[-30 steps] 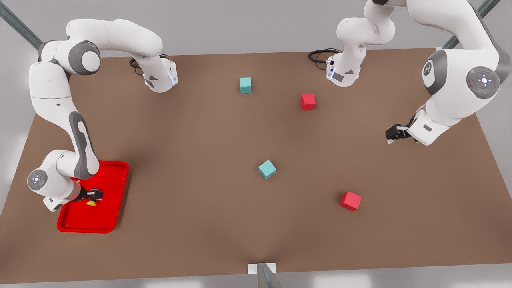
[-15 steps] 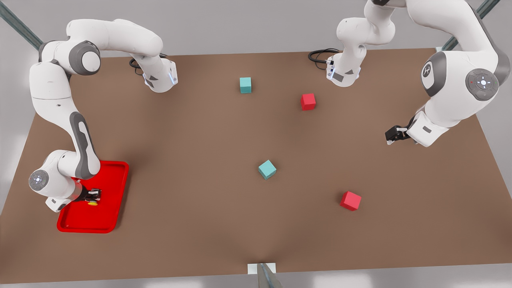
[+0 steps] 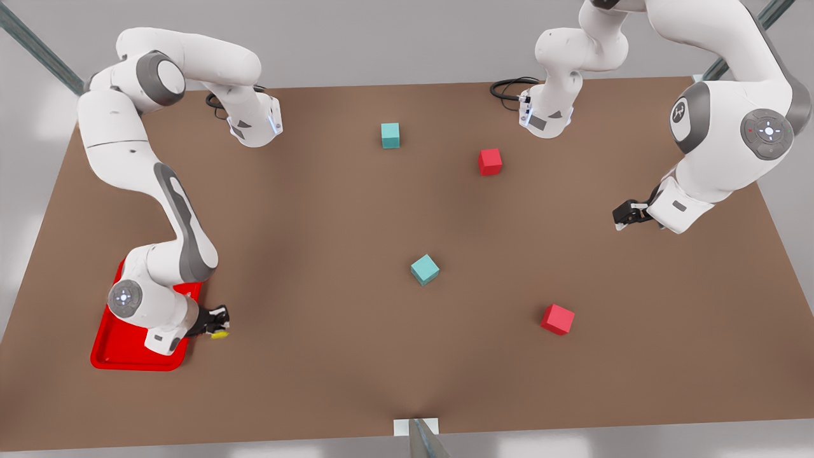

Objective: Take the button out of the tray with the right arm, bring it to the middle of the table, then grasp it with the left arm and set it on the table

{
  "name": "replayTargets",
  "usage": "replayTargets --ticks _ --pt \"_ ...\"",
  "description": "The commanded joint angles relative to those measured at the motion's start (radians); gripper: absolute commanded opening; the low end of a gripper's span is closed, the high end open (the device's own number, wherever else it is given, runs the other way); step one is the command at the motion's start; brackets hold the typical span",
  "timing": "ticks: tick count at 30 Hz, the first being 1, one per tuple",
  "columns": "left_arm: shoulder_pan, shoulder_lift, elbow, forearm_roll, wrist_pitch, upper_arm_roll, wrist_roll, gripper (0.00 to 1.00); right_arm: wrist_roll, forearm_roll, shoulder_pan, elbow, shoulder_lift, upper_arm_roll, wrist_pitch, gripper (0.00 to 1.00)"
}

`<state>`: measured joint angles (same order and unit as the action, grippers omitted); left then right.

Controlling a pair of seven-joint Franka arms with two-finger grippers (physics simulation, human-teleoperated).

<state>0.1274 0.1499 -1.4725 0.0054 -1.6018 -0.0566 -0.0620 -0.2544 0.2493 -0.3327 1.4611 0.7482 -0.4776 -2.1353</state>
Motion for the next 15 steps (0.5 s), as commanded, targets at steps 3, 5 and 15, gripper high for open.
replayTargets --ticks 3,5,15 --pt "0.000 -0.001 0.000 0.001 0.000 0.000 -0.002 1.00 0.555 0.010 0.167 -0.004 -0.001 0.001 0.043 0.38" --pt "0.011 0.030 0.005 0.001 -0.009 -0.002 -0.004 1.00 0.698 0.008 0.264 -0.054 0.002 0.001 0.049 0.38" --pt "0.014 0.057 0.005 0.001 -0.035 -0.003 -0.002 1.00 1.353 -0.154 0.693 -0.383 0.138 0.023 0.187 0.38"
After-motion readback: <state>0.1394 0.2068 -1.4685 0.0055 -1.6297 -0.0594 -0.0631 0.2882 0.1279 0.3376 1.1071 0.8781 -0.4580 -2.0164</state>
